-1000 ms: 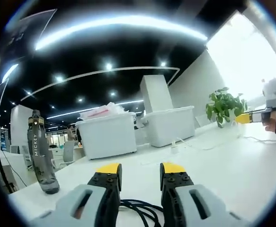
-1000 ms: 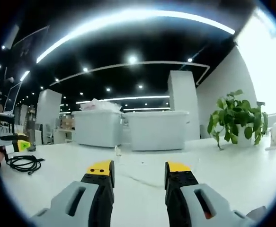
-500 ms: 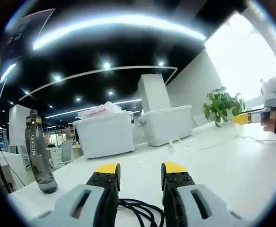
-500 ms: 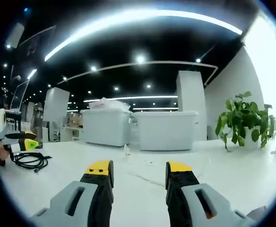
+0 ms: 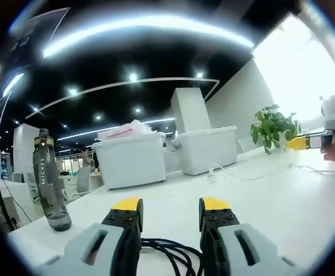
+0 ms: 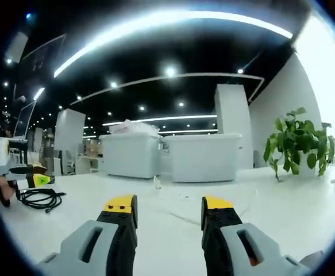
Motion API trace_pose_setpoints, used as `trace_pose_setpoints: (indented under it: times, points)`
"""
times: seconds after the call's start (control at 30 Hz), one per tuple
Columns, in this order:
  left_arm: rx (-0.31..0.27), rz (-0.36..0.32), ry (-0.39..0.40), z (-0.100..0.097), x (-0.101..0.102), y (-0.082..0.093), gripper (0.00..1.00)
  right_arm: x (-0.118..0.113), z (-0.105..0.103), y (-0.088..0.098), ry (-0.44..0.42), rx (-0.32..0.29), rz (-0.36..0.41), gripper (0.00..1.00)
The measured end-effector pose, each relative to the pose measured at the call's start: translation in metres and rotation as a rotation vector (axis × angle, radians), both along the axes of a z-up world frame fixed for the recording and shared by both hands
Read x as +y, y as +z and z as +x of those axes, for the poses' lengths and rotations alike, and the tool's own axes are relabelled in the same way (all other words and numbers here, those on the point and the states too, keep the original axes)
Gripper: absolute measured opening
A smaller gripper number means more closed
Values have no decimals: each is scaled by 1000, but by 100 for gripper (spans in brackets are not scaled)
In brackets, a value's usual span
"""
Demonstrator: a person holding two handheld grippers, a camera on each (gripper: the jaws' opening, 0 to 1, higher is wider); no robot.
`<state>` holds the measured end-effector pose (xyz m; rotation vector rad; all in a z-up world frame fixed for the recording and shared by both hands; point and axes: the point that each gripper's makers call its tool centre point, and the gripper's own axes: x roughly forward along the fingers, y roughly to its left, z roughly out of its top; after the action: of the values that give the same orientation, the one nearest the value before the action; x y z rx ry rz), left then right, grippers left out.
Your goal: Coil the Type-C to USB data cable on the desktop and secure it with Velcro straps.
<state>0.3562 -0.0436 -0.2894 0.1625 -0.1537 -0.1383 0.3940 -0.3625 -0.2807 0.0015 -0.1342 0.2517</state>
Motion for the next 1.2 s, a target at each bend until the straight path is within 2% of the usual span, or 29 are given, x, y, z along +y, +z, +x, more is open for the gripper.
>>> trace_pose_setpoints:
  times: [0.23,0.47,0.73,1.0,1.2]
  points:
    - [11,-38,-13,0,-1,-1,42,8,-4,3,37,3,20,47]
    - [31,-32,-27,1,-6,-6,44,19,-6,-2,69,15,-4,48]
    - [32,-30,-29,-1,-7,-6,44,23,-7,-5,81,32,11,47]
    - [38,-27,-31,-1,-8,-8,44,35,-9,-9,105,25,-43,47]
    - [40,-24,-34,-1,-9,-8,44,38,-10,-13,112,36,-47,47]
